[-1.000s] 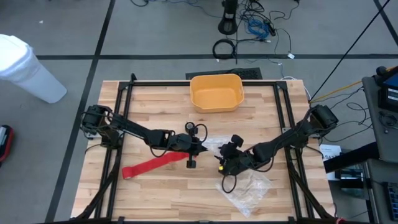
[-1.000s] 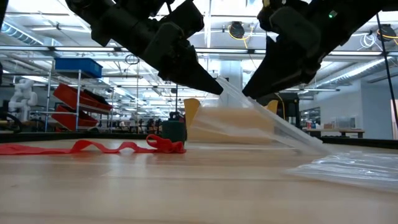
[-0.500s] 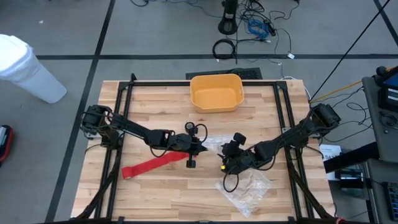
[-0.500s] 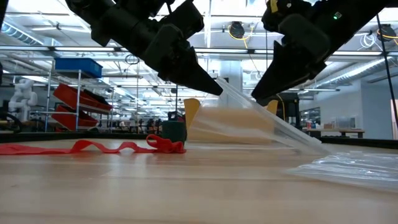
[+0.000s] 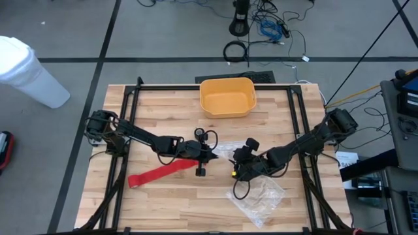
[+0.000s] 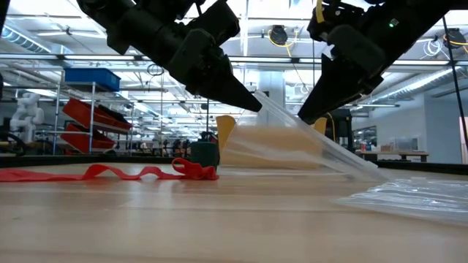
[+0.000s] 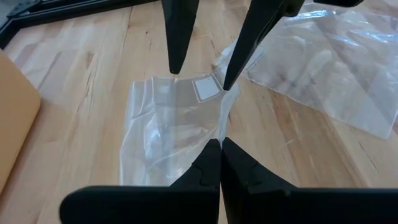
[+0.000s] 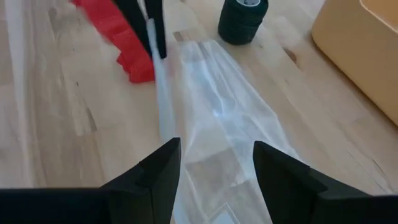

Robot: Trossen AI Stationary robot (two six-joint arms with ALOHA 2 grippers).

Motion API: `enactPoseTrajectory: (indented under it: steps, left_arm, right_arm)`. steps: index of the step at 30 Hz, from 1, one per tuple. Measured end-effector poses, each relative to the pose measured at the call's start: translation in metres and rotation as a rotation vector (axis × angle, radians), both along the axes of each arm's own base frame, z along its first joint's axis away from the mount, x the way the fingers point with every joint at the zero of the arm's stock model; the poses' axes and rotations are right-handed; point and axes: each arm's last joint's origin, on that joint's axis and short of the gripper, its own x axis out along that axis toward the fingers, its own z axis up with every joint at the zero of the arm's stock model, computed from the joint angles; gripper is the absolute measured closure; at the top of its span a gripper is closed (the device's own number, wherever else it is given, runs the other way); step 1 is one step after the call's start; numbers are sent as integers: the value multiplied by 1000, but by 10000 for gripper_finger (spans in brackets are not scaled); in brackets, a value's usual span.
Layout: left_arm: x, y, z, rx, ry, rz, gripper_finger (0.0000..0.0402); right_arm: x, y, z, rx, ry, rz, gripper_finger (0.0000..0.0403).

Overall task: Roll bandage
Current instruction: Open the transparent zip bag

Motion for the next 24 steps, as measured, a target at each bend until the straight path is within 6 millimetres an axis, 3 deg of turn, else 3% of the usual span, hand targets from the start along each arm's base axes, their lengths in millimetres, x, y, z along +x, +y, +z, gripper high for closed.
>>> enactPoseTrajectory:
  steps: [12, 24]
  left_arm:
    - [0, 0, 1, -2, -8, 0, 401]
    - [0, 0, 1, -1, -7, 0, 401]
  right_arm:
    - [6, 3, -16, 11, 30, 14, 216]
    - [3, 0, 1, -43, -18, 12, 216]
